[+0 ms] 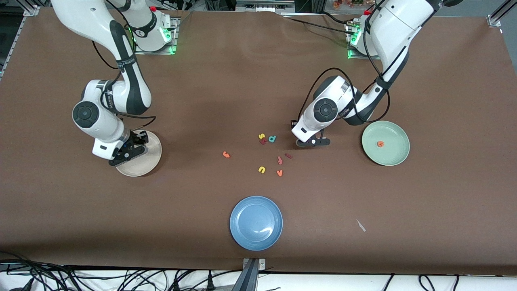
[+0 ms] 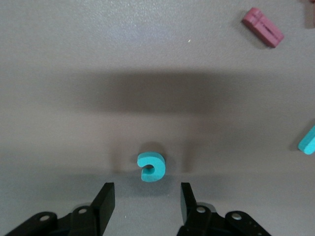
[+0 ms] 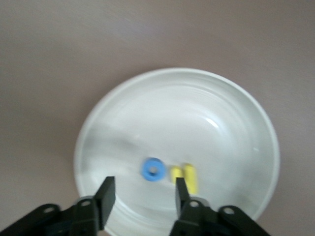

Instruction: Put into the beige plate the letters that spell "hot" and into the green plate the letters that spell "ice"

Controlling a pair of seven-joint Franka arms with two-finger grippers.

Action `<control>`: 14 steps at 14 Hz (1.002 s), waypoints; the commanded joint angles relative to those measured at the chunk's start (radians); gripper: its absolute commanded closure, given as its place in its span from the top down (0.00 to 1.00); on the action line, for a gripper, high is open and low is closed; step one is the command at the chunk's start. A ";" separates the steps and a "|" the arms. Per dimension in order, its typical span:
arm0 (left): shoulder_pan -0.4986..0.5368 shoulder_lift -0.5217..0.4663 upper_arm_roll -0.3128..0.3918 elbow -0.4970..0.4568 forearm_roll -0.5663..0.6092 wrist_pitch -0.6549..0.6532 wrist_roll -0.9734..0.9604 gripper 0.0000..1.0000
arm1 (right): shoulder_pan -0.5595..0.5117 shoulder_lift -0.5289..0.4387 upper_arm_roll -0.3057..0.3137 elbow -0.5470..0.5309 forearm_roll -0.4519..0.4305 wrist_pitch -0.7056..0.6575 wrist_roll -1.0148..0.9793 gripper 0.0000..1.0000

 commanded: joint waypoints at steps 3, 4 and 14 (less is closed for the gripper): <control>-0.001 0.012 0.003 0.015 0.052 0.011 -0.007 0.52 | 0.009 -0.016 0.141 0.063 0.015 -0.040 0.199 1.00; 0.002 0.016 0.003 0.015 0.081 0.011 -0.007 0.49 | 0.018 -0.010 0.171 0.085 0.014 -0.040 0.240 1.00; 0.013 0.018 0.003 0.022 0.096 0.024 -0.005 0.17 | 0.170 0.225 0.230 0.353 0.020 -0.032 0.386 1.00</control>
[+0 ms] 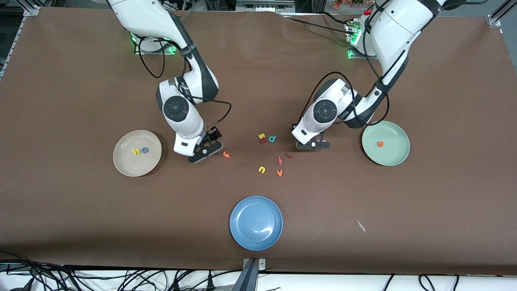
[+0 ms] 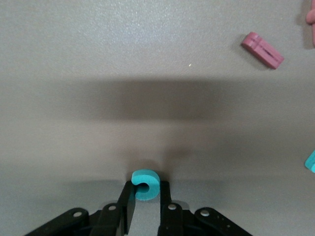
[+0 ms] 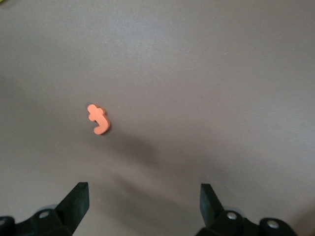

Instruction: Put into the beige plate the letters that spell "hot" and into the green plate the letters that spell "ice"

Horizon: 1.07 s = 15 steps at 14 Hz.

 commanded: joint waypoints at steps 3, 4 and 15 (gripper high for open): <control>0.024 -0.088 0.001 0.050 0.049 -0.174 0.011 0.11 | 0.006 0.155 0.050 0.201 0.016 -0.012 0.118 1.00; 0.030 -0.099 0.001 0.088 0.077 -0.266 0.045 0.09 | 0.008 0.167 0.055 0.212 0.016 -0.009 0.123 1.00; 0.337 -0.136 -0.002 0.116 0.192 -0.564 0.482 0.10 | 0.013 0.213 0.058 0.212 0.010 0.042 0.091 0.56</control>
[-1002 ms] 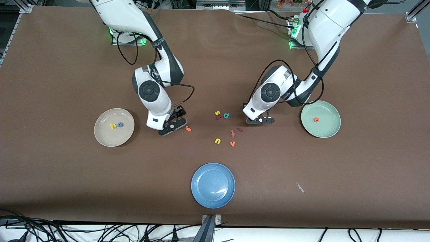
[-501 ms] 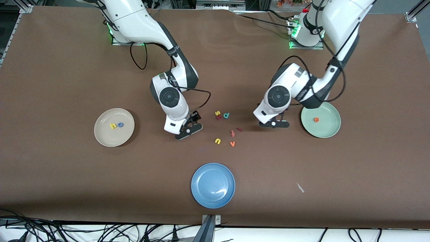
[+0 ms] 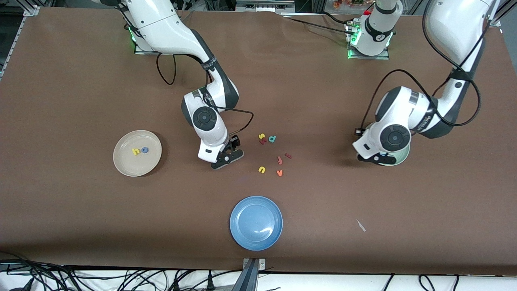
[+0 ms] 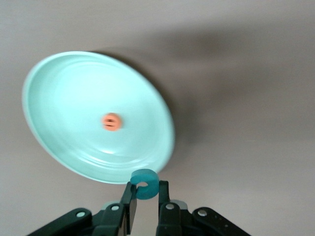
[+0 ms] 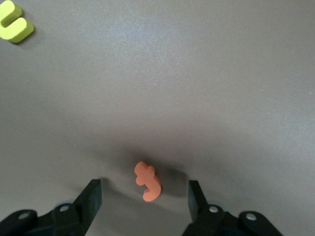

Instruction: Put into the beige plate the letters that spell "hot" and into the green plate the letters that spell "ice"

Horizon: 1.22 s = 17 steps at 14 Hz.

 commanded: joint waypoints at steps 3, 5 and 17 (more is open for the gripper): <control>0.055 0.008 -0.012 -0.056 0.048 0.056 0.063 0.38 | 0.011 0.028 0.002 0.028 0.013 0.014 -0.011 0.20; 0.064 0.007 -0.017 -0.055 0.037 0.060 0.062 1.00 | 0.014 0.027 0.002 0.028 0.014 0.011 -0.010 0.10; -0.094 0.117 -0.158 0.074 0.026 0.259 -0.129 1.00 | -0.047 -0.168 -0.179 -0.079 0.014 -0.227 -0.238 0.00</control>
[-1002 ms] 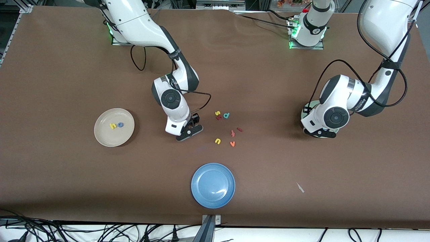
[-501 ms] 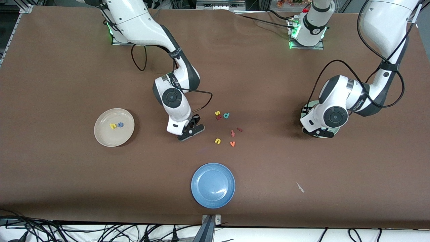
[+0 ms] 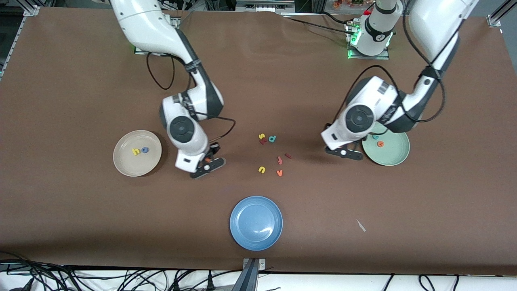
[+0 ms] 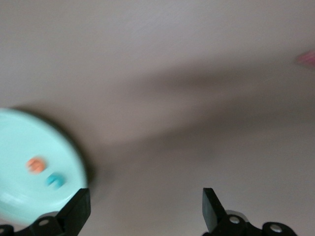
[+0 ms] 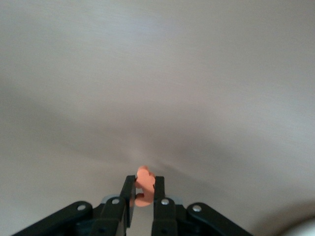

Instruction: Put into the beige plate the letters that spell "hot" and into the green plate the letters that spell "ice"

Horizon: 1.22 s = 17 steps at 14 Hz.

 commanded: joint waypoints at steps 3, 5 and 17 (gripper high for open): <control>-0.033 0.110 0.003 0.057 -0.001 0.145 -0.028 0.88 | 0.003 -0.131 -0.176 -0.213 0.018 0.001 -0.281 0.00; -0.039 0.133 0.003 0.057 0.013 0.170 -0.037 0.70 | 0.001 -0.145 -0.243 -0.256 0.019 0.006 -0.353 0.00; -0.051 0.152 0.005 0.061 0.000 0.181 -0.131 0.63 | -0.052 -0.108 -0.261 -0.173 0.177 -0.037 -0.110 1.00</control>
